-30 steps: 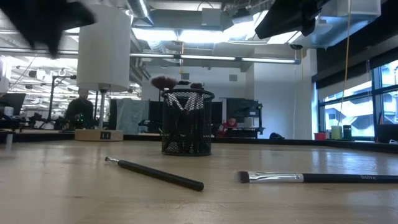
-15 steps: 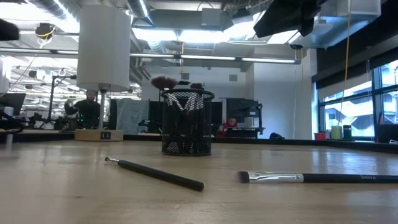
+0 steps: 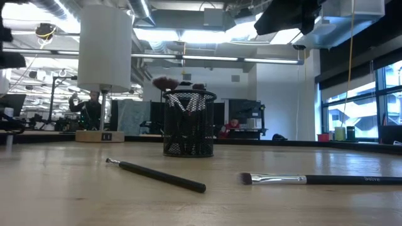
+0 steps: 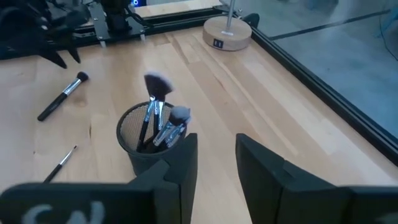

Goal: Sort items
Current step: Put the silver powder brush into the pen holder

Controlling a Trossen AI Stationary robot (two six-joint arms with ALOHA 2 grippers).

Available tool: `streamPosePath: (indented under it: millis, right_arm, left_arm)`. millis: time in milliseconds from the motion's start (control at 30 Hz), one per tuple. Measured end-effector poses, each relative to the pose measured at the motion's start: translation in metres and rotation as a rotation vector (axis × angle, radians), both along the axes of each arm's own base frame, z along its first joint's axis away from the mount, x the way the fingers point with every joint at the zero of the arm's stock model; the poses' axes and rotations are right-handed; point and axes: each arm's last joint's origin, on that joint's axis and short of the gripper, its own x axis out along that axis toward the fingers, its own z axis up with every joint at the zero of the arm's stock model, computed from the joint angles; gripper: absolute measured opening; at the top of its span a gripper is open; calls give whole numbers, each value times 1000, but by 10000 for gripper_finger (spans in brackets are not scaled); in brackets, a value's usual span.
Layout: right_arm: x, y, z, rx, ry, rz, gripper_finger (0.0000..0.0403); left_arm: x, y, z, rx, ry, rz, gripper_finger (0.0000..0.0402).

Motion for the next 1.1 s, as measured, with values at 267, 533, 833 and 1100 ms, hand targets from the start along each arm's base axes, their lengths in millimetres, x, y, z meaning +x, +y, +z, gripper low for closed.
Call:
streamPosePath:
  millis: [267,533,833,1100]
  right_arm:
    - [1,0,1,-10,-5,8,110]
    - [0,0,1,-10,-4,8,110]
    - [0,0,1,-11,-2,8,110]
    - [0,0,1,-10,-2,8,110]
  left_arm:
    - [5,5,-16,-36,-26,-92,141]
    - [5,16,-25,-18,-17,-92,138]
    - [4,20,-25,30,-42,-93,87]
    - [11,23,-24,35,-90,-64,18]
